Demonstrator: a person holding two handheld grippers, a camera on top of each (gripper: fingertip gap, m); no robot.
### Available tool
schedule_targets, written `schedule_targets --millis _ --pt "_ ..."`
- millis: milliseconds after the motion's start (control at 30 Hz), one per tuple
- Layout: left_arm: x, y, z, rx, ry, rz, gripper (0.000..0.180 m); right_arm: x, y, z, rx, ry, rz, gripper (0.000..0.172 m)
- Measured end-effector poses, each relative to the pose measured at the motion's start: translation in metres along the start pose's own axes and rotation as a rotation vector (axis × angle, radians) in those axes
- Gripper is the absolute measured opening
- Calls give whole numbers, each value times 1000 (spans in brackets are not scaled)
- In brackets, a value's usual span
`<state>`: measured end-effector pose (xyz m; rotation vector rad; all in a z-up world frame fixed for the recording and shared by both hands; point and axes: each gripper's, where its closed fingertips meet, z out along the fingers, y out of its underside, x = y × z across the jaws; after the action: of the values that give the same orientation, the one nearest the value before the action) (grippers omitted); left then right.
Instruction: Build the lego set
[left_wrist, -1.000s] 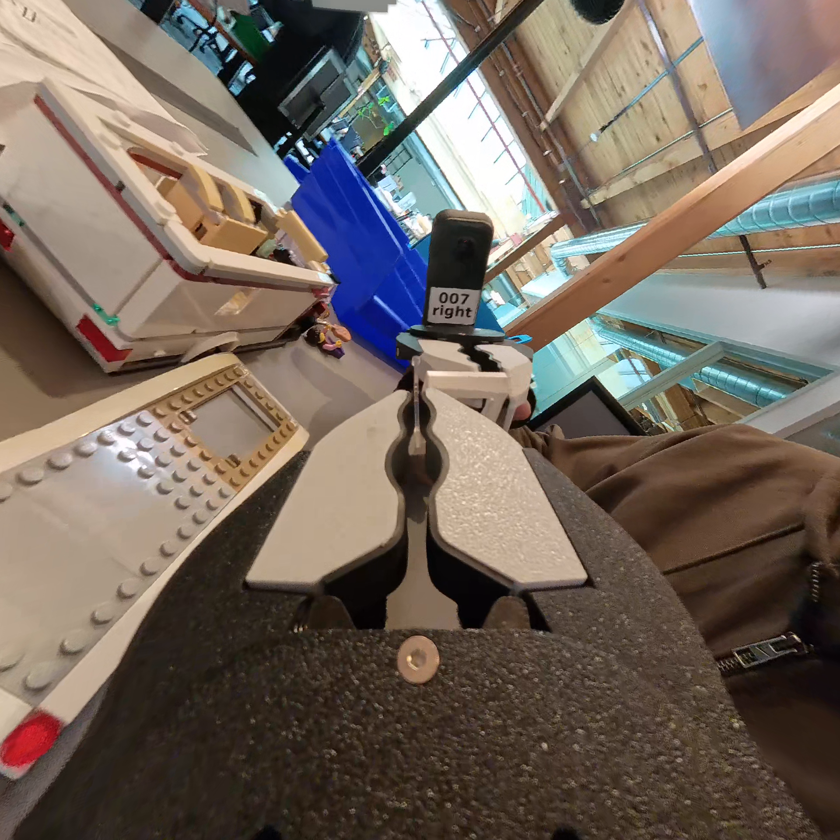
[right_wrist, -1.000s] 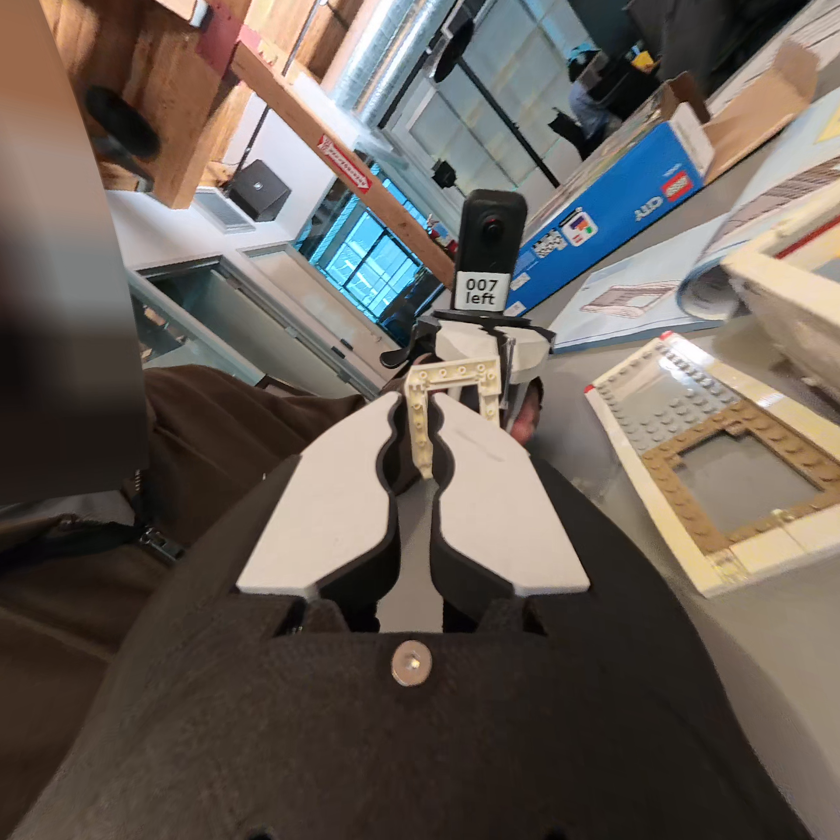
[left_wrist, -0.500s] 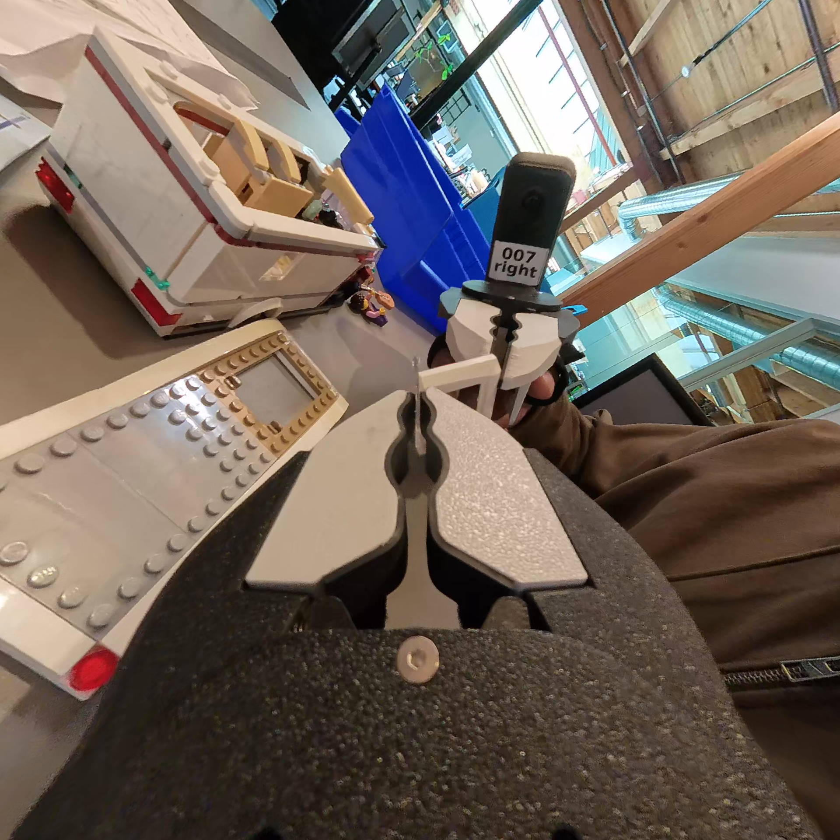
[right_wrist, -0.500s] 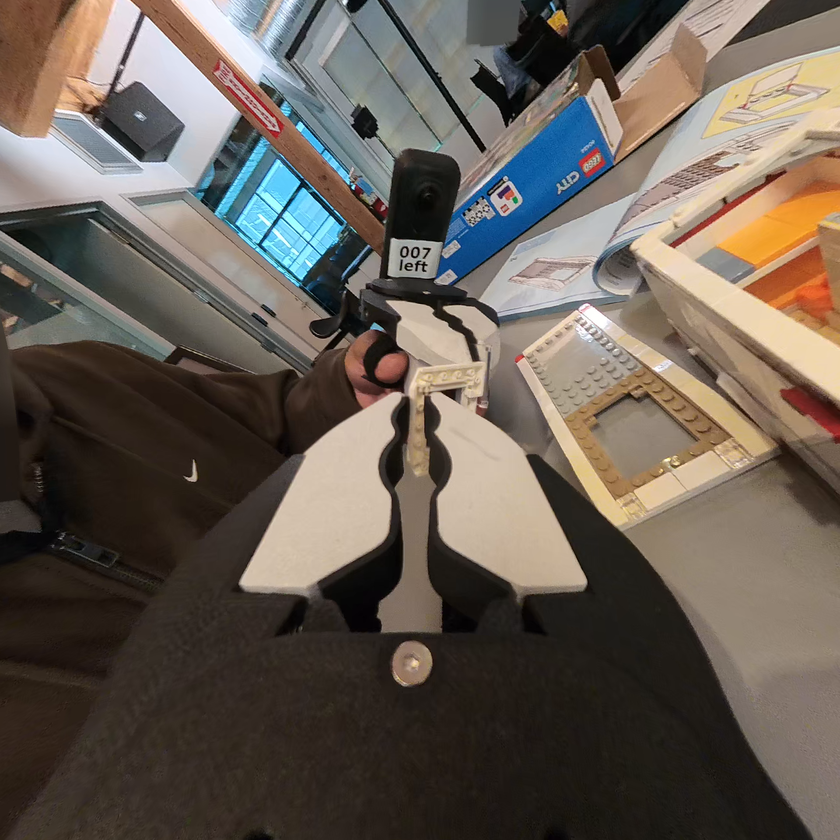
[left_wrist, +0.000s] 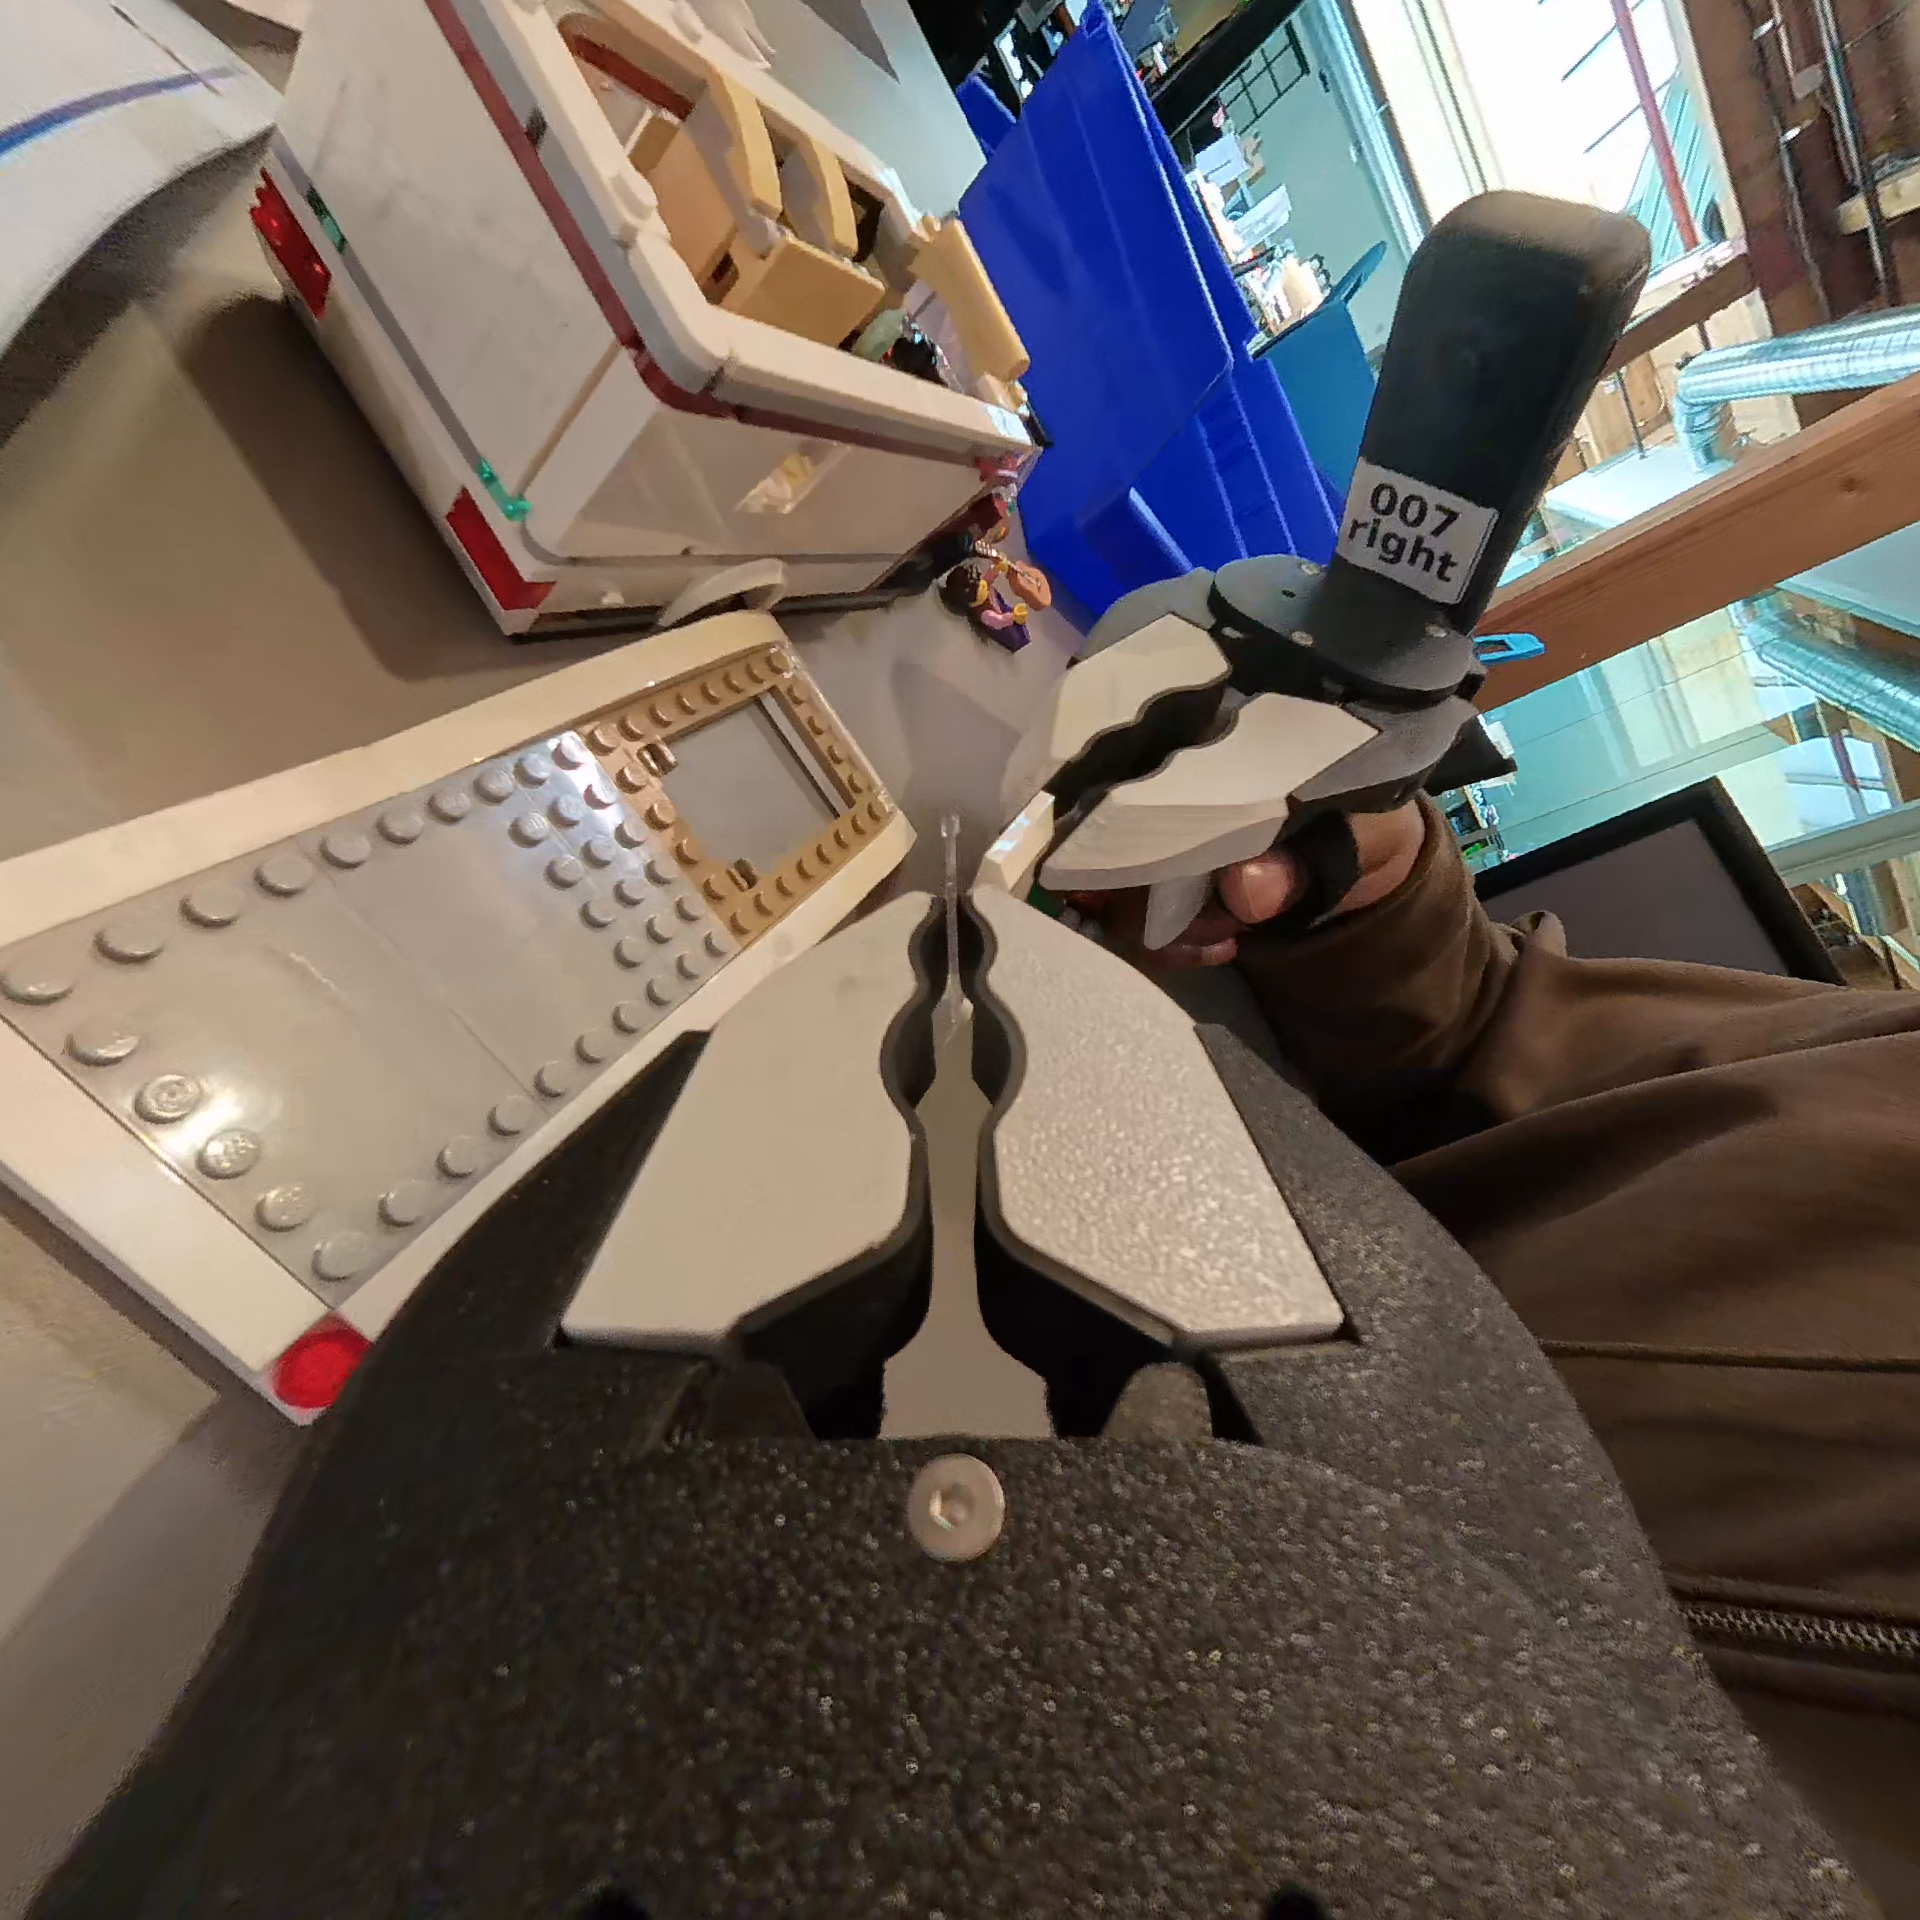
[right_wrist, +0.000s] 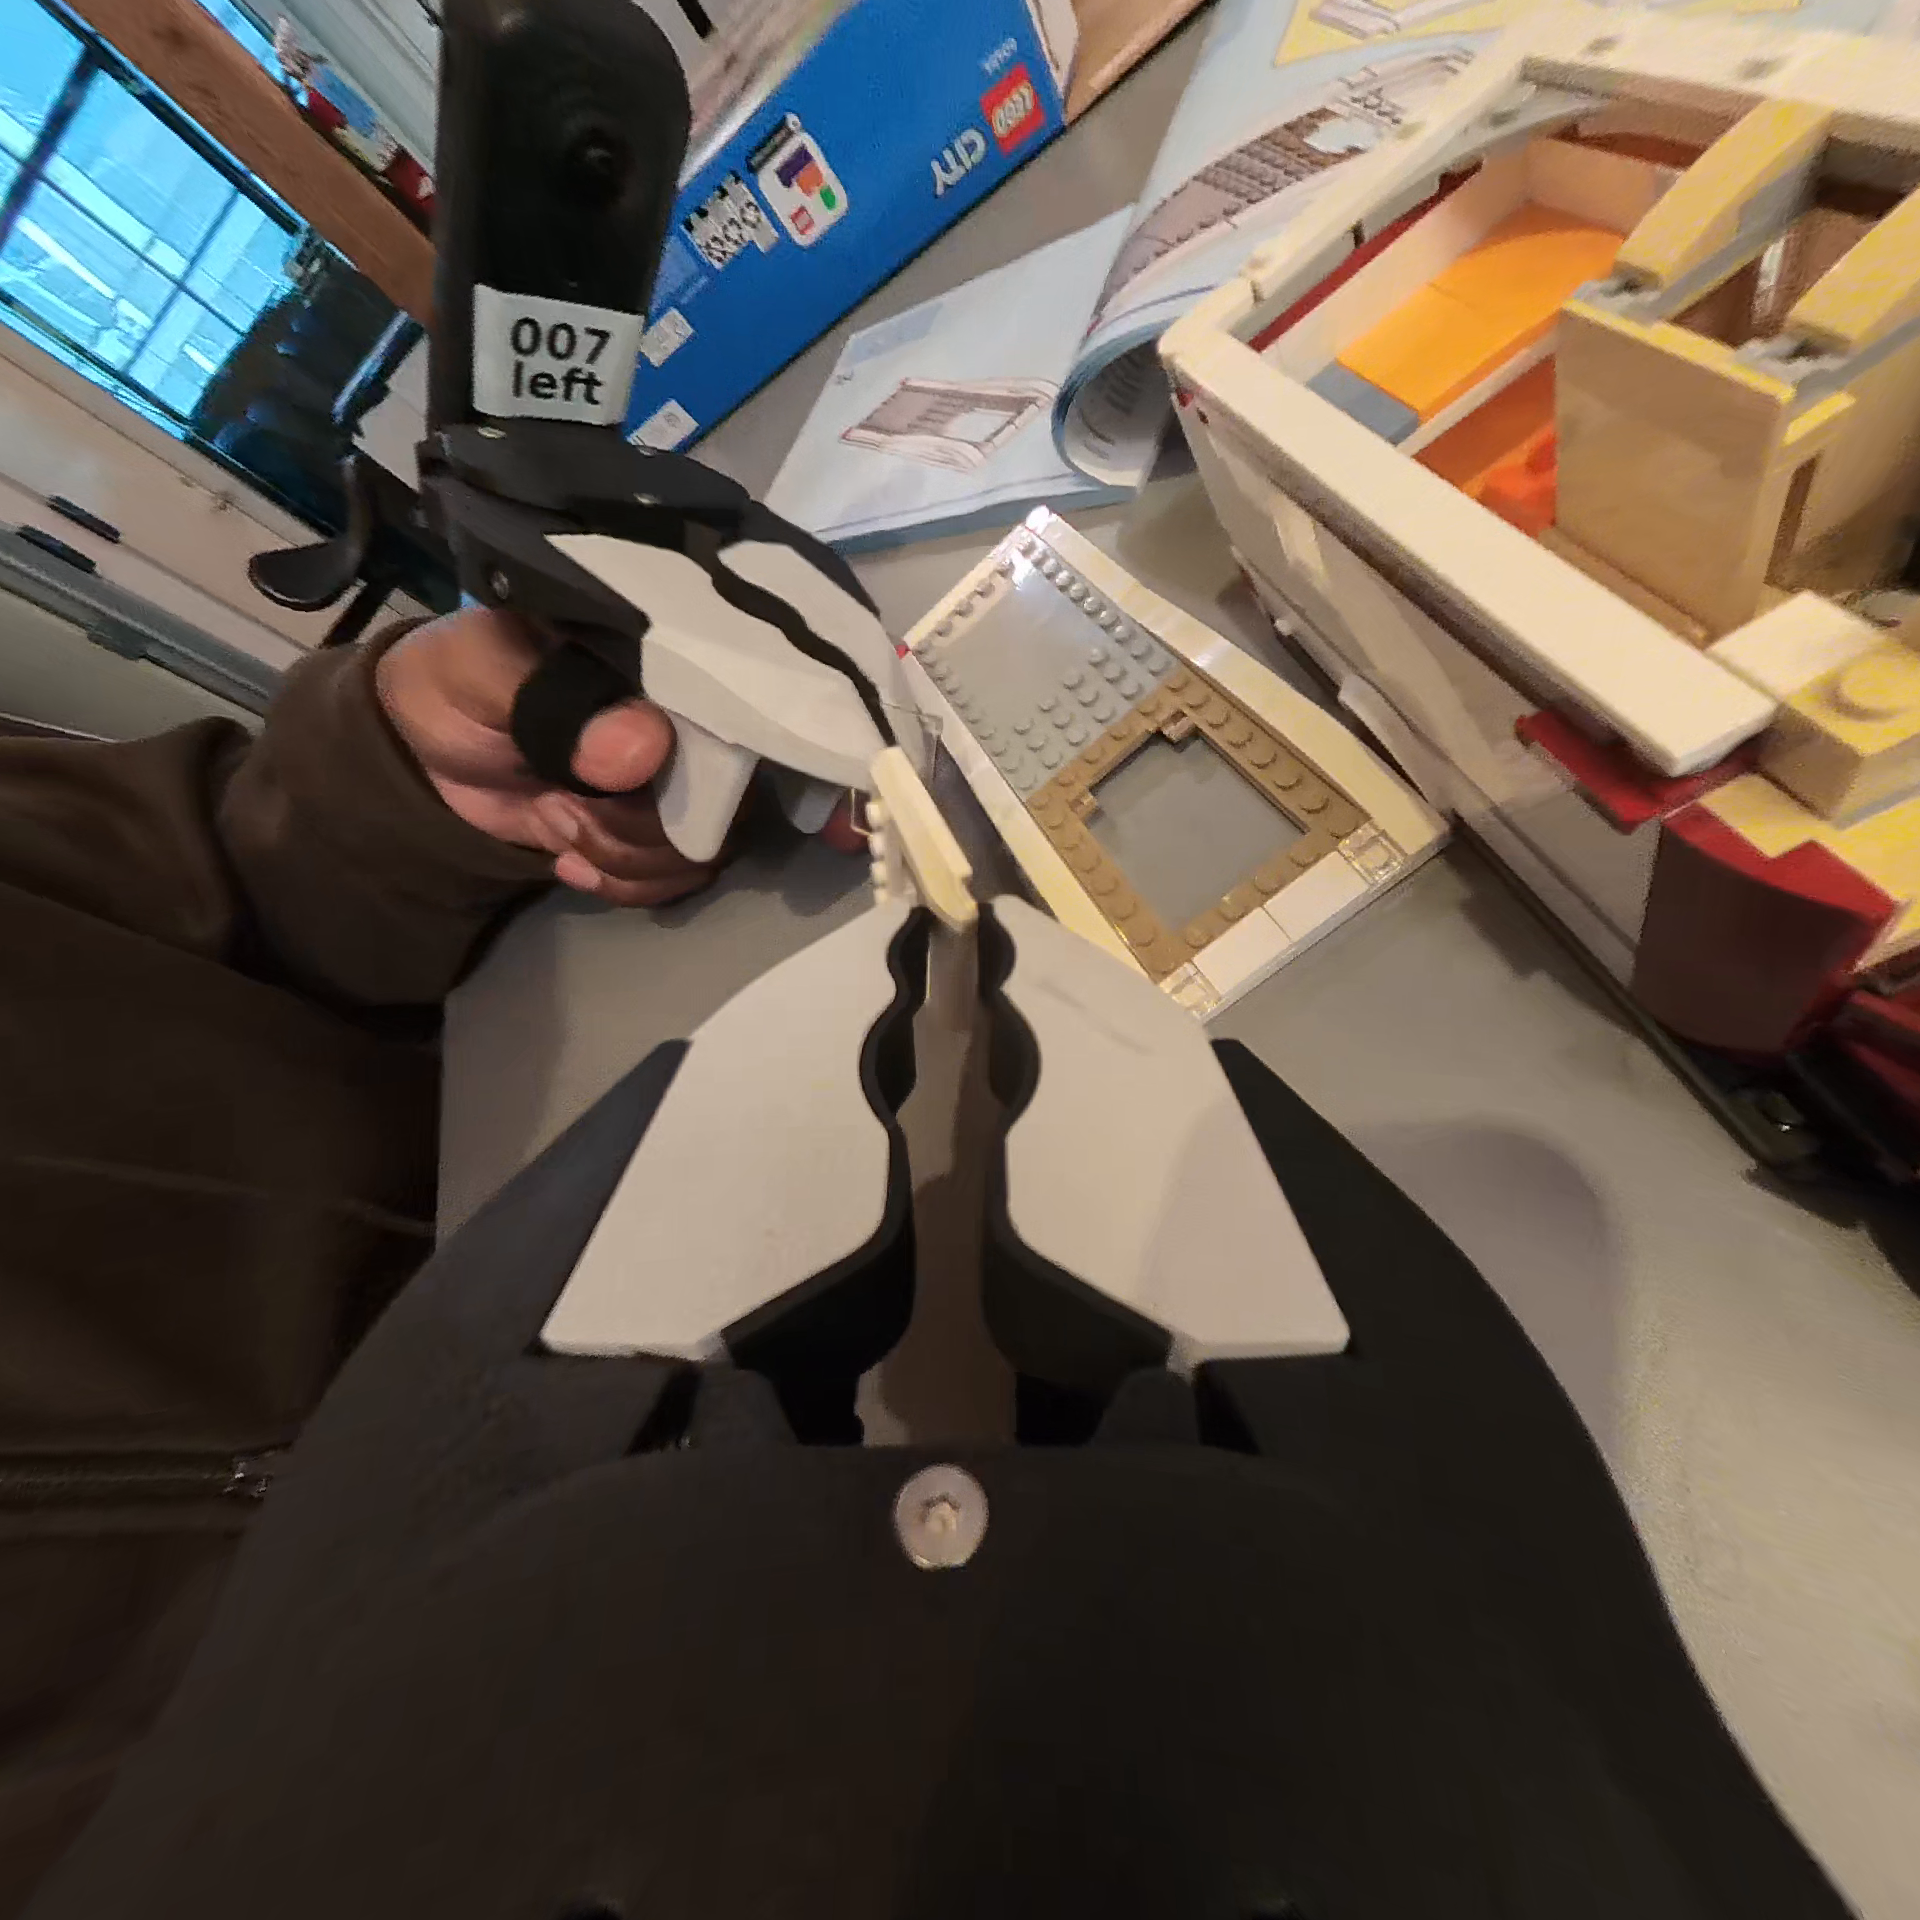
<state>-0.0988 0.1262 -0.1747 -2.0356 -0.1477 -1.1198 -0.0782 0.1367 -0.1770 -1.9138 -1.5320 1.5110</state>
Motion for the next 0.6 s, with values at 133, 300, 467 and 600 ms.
schedule_targets --millis 133,300,467,600 --pt "0 2 1 -10 -13 17 2 2 4 2 -34 56 -40 9" --pt "-2 2 2 -9 -28 23 2 -16 2 4 -19 -26 -44 6" --pt "-2 -1 1 12 -43 41 2 -13 0 5 -5 31 -88 6" --pt "-2 -6 -3 46 -98 130 2 -4 -3 1 2 106 -110 6"
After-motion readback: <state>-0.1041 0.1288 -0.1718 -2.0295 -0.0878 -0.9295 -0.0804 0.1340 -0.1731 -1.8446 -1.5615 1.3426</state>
